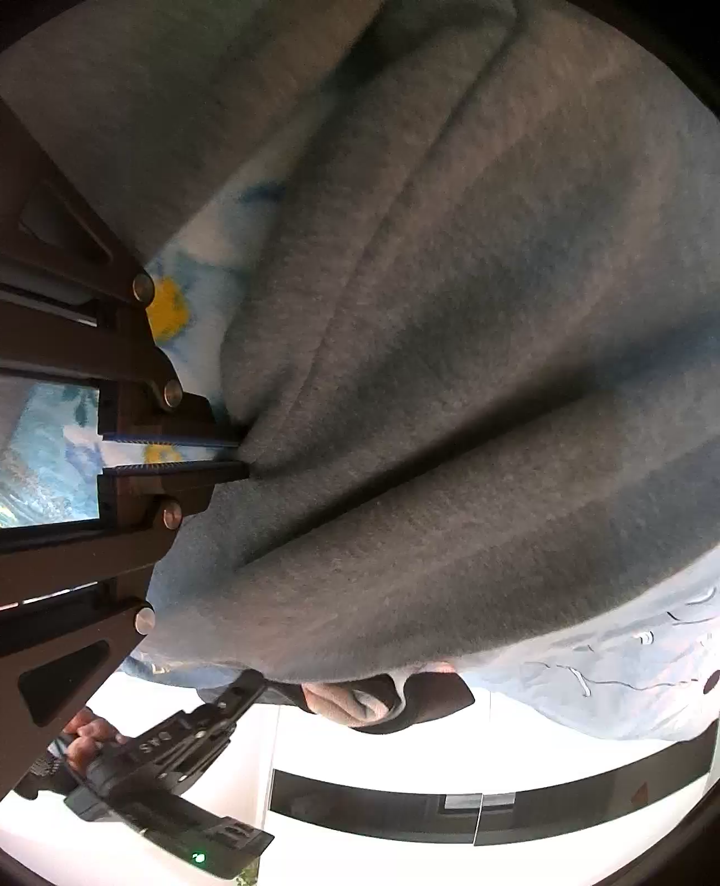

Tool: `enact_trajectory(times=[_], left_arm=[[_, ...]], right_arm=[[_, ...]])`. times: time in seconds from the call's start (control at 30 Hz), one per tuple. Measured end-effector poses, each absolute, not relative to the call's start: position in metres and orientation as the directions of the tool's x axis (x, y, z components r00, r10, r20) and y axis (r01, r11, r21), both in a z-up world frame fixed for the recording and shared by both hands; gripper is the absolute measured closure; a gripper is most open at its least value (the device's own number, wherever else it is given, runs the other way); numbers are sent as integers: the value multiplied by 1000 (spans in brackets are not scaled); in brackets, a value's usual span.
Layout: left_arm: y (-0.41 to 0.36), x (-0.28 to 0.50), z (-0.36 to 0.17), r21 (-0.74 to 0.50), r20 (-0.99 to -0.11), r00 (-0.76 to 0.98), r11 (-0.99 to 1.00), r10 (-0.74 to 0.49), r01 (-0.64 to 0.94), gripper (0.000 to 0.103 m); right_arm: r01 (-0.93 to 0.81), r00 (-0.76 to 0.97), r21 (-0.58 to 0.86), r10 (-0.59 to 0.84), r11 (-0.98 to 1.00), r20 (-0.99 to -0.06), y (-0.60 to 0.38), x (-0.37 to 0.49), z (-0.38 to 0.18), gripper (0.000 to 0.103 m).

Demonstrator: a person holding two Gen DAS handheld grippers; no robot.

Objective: Fold clothes

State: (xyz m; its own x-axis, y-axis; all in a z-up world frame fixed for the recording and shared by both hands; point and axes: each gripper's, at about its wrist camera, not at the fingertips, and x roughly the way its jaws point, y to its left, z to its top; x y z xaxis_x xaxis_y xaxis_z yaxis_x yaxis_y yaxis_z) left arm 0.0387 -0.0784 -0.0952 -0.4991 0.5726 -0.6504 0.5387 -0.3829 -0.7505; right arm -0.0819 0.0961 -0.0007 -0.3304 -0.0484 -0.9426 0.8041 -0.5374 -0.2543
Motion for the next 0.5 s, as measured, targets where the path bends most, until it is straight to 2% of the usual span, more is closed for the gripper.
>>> enact_trajectory(times=[0.17,0.37,0.5], left_arm=[[-76,45,-92,-740,-660,-491,-378,569,557,99],[-67,47,-85,-725,-681,-471,-427,560,541,99],[-59,43,-81,-708,-700,-450,-458,554,538,99]], right_arm=[[751,-385,-296,-28,-590,-922,104,-99,7,103],[761,-335,-228,-66,-608,-940,117,-108,20,103],[746,-355,-262,-31,-612,-935,129,-108,21,102]])
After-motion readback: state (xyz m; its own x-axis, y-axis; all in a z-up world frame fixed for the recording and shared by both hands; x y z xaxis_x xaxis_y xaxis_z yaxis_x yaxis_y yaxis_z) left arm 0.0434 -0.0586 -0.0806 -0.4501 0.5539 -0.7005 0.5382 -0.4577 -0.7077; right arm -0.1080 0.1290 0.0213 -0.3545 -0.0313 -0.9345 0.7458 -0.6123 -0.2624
